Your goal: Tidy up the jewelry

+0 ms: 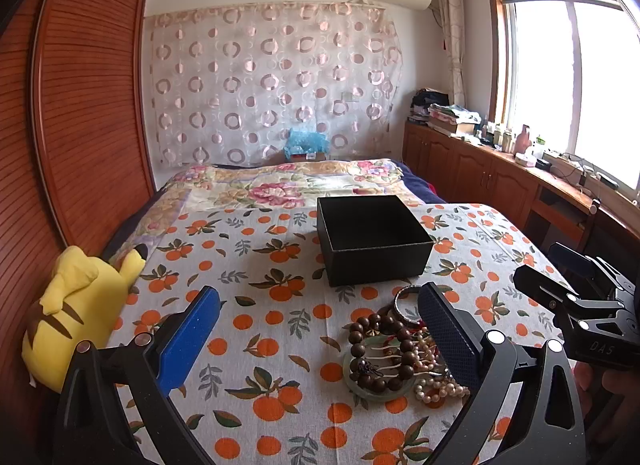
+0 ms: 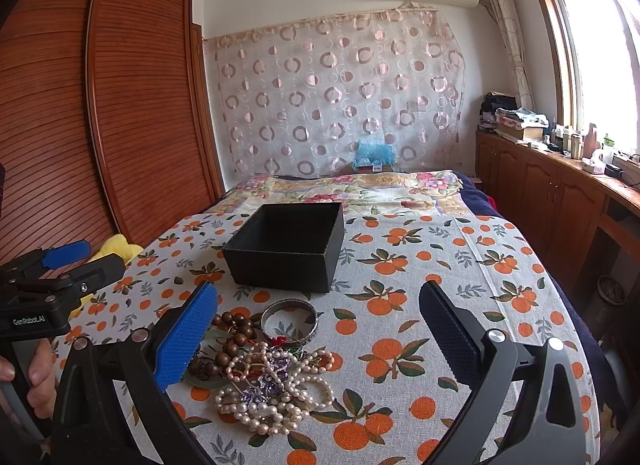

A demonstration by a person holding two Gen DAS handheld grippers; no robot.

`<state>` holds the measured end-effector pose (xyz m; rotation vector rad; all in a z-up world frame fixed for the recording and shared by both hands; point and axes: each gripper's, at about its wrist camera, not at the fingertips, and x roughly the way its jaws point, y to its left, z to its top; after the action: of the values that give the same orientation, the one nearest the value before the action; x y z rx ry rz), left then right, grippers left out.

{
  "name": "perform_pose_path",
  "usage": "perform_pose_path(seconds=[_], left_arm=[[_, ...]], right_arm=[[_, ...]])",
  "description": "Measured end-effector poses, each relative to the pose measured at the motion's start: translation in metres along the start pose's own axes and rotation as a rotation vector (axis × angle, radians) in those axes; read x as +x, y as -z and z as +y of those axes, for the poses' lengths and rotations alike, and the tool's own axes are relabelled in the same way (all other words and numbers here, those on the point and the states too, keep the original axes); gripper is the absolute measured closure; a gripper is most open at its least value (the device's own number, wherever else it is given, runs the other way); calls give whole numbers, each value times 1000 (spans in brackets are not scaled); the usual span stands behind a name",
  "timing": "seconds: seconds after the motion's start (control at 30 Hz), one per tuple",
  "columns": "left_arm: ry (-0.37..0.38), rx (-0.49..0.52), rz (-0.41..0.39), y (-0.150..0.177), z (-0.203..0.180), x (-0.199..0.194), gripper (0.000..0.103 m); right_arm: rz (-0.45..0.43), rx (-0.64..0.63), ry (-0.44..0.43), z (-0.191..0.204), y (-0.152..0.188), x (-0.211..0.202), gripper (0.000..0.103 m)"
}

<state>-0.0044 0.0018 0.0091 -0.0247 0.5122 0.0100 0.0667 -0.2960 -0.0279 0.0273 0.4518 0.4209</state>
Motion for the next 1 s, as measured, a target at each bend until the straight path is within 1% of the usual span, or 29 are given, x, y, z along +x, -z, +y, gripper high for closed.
perform_pose_path(seconds=[1.0], left_arm=[[0,4,-6,3,-2,-2,8]], right_arm=[[1,3,-1,0,0,0,2]])
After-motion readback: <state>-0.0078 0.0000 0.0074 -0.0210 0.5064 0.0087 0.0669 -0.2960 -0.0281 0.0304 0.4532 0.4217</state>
